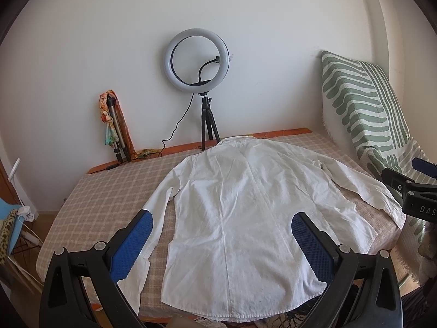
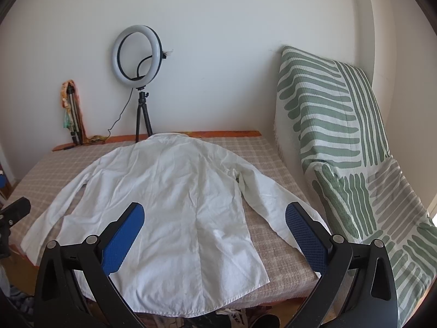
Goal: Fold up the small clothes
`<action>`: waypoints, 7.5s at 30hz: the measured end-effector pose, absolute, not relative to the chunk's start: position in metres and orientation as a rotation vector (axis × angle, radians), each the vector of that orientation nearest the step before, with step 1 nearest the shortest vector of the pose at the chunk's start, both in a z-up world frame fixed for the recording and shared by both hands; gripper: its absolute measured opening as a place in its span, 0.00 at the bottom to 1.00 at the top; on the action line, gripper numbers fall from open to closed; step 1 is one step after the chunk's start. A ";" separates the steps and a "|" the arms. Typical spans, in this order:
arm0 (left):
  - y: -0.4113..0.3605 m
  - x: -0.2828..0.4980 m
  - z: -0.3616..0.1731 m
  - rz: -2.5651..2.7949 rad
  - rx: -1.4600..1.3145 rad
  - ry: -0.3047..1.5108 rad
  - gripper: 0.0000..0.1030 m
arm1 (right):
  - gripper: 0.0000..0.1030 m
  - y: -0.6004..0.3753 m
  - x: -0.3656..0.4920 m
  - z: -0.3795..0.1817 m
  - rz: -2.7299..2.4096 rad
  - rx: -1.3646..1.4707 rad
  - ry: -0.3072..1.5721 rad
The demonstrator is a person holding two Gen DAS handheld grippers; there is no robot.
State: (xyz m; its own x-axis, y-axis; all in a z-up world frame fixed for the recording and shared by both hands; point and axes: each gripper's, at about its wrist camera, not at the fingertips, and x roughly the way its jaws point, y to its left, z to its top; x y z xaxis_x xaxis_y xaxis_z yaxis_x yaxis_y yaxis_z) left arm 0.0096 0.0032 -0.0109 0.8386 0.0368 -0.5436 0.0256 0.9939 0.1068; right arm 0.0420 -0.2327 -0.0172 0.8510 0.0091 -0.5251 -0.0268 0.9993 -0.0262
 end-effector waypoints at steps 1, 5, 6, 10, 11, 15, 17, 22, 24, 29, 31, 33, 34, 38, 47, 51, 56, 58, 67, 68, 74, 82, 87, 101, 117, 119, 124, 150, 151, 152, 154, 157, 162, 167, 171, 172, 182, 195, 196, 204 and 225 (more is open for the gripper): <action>0.004 0.010 -0.011 0.006 0.110 0.578 1.00 | 0.99 -0.233 0.043 -0.017 0.020 -0.032 0.554; 0.005 0.011 -0.012 0.010 0.111 0.574 1.00 | 0.99 -0.234 0.044 -0.018 0.022 -0.026 0.555; 0.005 0.011 -0.012 0.012 0.112 0.575 1.00 | 0.99 -0.234 0.044 -0.018 0.022 -0.025 0.555; 0.006 0.014 -0.014 0.016 0.110 0.581 1.00 | 0.99 -0.232 0.046 -0.020 0.023 -0.031 0.553; 0.007 0.015 -0.014 0.018 0.110 0.582 1.00 | 0.99 -0.232 0.047 -0.021 0.024 -0.029 0.556; 0.009 0.019 -0.015 0.026 0.107 0.587 1.00 | 0.99 -0.230 0.051 -0.023 0.030 -0.026 0.563; 0.010 0.020 -0.016 0.031 0.106 0.589 1.00 | 0.99 -0.229 0.053 -0.024 0.032 -0.027 0.566; 0.014 0.026 -0.018 0.041 0.100 0.595 1.00 | 0.99 -0.226 0.059 -0.027 0.043 -0.029 0.568; 0.016 0.029 -0.019 0.046 0.100 0.597 1.00 | 0.99 -0.225 0.062 -0.029 0.051 -0.027 0.573; 0.023 0.039 -0.026 0.069 0.095 0.613 0.99 | 0.99 -0.220 0.073 -0.036 0.067 -0.031 0.587; 0.026 0.043 -0.030 0.076 0.089 0.624 0.99 | 0.99 -0.218 0.077 -0.040 0.074 -0.027 0.594; 0.029 0.048 -0.033 0.084 0.086 0.634 0.99 | 0.99 -0.216 0.082 -0.042 0.084 -0.019 0.605; 0.031 0.049 -0.035 0.089 0.084 0.637 0.99 | 0.99 -0.216 0.085 -0.043 0.092 -0.016 0.607; 0.039 0.057 -0.042 0.102 0.077 0.656 0.99 | 0.99 -0.209 0.092 -0.046 0.119 -0.018 0.612; 0.066 0.076 -0.061 0.109 0.046 0.727 0.88 | 0.99 -0.189 0.109 -0.053 0.172 -0.032 0.628; 0.093 0.079 -0.067 0.064 -0.024 0.707 0.83 | 0.99 -0.179 0.115 -0.054 0.185 -0.036 0.621; 0.135 0.087 -0.073 0.090 -0.065 0.723 0.74 | 0.99 -0.166 0.123 -0.058 0.204 -0.032 0.602; 0.152 0.093 -0.079 0.109 -0.074 0.739 0.73 | 0.99 -0.161 0.130 -0.059 0.226 -0.029 0.615; 0.242 0.136 -0.144 0.179 -0.195 0.929 0.42 | 0.90 -0.122 0.171 -0.064 0.334 -0.037 0.673; 0.249 0.139 -0.153 0.168 -0.245 0.958 0.38 | 0.89 -0.117 0.174 -0.067 0.348 -0.048 0.673; 0.253 0.156 -0.181 0.109 -0.336 1.045 0.38 | 0.78 -0.103 0.181 -0.094 0.453 -0.069 0.761; 0.252 0.184 -0.190 0.123 -0.318 1.057 0.37 | 0.78 -0.105 0.175 -0.092 0.478 -0.110 0.744; 0.254 0.193 -0.192 0.124 -0.298 1.030 0.02 | 0.78 -0.107 0.168 -0.088 0.483 -0.136 0.720; 0.290 0.169 -0.194 0.097 -0.391 1.012 0.42 | 0.78 -0.110 0.162 -0.089 0.490 -0.129 0.726; 0.247 0.158 -0.155 -0.042 -0.345 0.902 0.00 | 0.78 -0.104 0.161 -0.097 0.480 -0.152 0.737; 0.228 0.158 -0.142 -0.092 -0.336 0.880 0.00 | 0.78 -0.104 0.161 -0.097 0.475 -0.149 0.735; 0.168 0.160 -0.125 -0.233 -0.261 0.864 0.00 | 0.78 -0.107 0.164 -0.095 0.465 -0.140 0.737; 0.213 0.107 -0.174 -0.084 -0.156 1.025 0.51 | 0.78 -0.086 0.180 -0.126 0.615 0.029 0.954; 0.215 0.105 -0.177 -0.060 -0.142 1.029 0.53 | 0.78 -0.080 0.180 -0.130 0.622 0.025 0.966; 0.216 0.104 -0.181 -0.041 -0.137 1.036 0.61 | 0.78 -0.075 0.180 -0.133 0.629 0.018 0.975; 0.219 0.103 -0.188 -0.016 -0.134 1.053 0.65 | 0.74 -0.067 0.180 -0.137 0.637 0.004 0.986; 0.226 0.099 -0.194 0.006 -0.158 1.052 0.63 | 0.74 -0.060 0.180 -0.139 0.648 -0.003 0.994; 0.225 0.098 -0.191 -0.036 -0.190 1.021 0.01 | 0.74 -0.056 0.178 -0.140 0.655 -0.015 0.996; 0.209 0.086 -0.158 -0.137 -0.238 0.939 0.00 | 0.74 -0.058 0.177 -0.139 0.654 -0.010 0.997; 0.172 0.063 -0.119 -0.261 -0.223 0.867 0.00 | 0.74 -0.066 0.180 -0.135 0.662 0.040 1.003; 0.161 0.057 -0.113 -0.301 -0.217 0.862 0.00 | 0.74 -0.070 0.181 -0.135 0.663 0.059 1.010; 0.089 0.038 -0.110 -0.602 -0.194 0.967 0.30 | 0.74 -0.100 0.183 -0.137 0.670 0.193 1.072; 0.152 0.119 -0.188 -0.315 -0.419 1.158 0.30 | 0.74 -0.112 0.165 -0.156 0.716 0.188 1.168; 0.149 0.122 -0.191 -0.324 -0.425 1.163 0.30 | 0.74 -0.111 0.164 -0.158 0.726 0.177 1.179; 0.139 0.131 -0.193 -0.341 -0.418 1.145 0.00 | 0.26 -0.096 0.156 -0.182 0.784 0.131 1.288; 0.188 0.073 -0.169 -0.128 -0.361 1.005 0.52 | 0.06 -0.090 0.146 -0.172 0.770 0.121 1.248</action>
